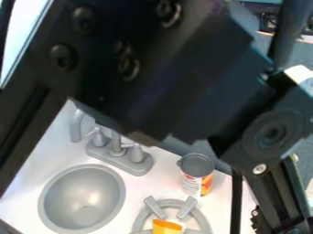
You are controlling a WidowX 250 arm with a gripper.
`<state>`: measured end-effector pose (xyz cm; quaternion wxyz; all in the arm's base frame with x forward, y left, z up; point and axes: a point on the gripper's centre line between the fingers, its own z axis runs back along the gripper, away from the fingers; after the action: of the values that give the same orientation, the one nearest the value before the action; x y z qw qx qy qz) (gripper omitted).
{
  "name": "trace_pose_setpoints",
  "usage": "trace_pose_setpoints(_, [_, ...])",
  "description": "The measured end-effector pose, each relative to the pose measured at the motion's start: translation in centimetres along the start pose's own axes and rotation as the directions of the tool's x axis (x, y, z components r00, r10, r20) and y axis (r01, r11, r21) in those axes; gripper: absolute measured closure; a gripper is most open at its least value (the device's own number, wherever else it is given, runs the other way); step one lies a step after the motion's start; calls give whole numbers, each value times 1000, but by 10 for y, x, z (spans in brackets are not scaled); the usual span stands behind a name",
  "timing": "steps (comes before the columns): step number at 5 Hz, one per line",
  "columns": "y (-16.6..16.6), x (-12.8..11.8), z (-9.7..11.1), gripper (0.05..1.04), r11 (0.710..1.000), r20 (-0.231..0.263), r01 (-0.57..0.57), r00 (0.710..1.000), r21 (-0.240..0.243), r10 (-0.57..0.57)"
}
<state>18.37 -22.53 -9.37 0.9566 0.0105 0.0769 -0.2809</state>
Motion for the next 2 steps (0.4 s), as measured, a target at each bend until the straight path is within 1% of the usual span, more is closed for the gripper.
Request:
trace_pose_setpoints(1, [5, -15, 1, 934, 1000, 4, 8, 1000, 5, -8])
trace_pose_setpoints(2, [18, -45, 17, 946, 999, 8, -22, 1000, 32, 22])
